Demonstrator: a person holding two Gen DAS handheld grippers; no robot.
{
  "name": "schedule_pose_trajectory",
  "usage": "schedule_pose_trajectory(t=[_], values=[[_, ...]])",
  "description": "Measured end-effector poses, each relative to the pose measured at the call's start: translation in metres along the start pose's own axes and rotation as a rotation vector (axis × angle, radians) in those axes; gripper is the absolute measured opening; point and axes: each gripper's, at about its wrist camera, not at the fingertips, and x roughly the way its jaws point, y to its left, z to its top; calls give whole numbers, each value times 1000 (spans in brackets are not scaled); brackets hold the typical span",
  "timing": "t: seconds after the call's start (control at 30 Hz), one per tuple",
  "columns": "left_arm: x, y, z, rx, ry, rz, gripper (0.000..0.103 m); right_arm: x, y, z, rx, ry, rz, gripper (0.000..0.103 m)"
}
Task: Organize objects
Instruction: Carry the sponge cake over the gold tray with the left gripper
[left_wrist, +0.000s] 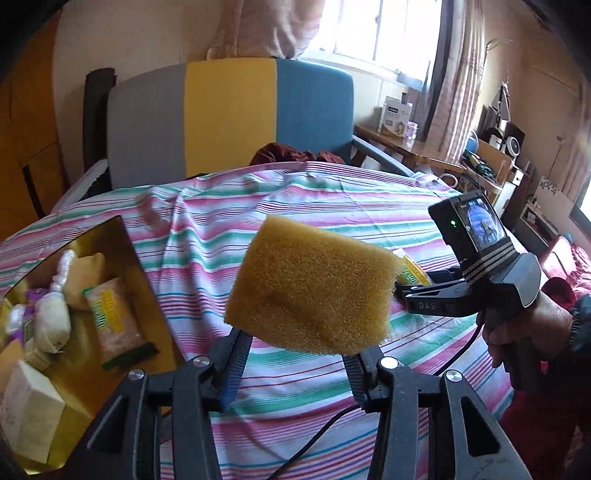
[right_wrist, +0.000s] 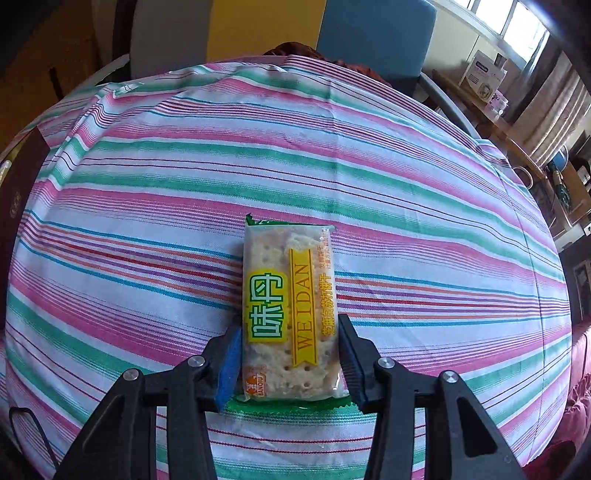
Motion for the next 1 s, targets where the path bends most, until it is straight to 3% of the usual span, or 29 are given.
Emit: schedule_pose_trajectory(t=[0.43, 1.0], values=[[-33, 44, -1, -79, -32, 91, 48, 2, 3, 1, -9, -23, -1, 48], [-53, 97, -26, -153, -20, 218, 48, 0, 10, 1, -64, -41, -41, 48]])
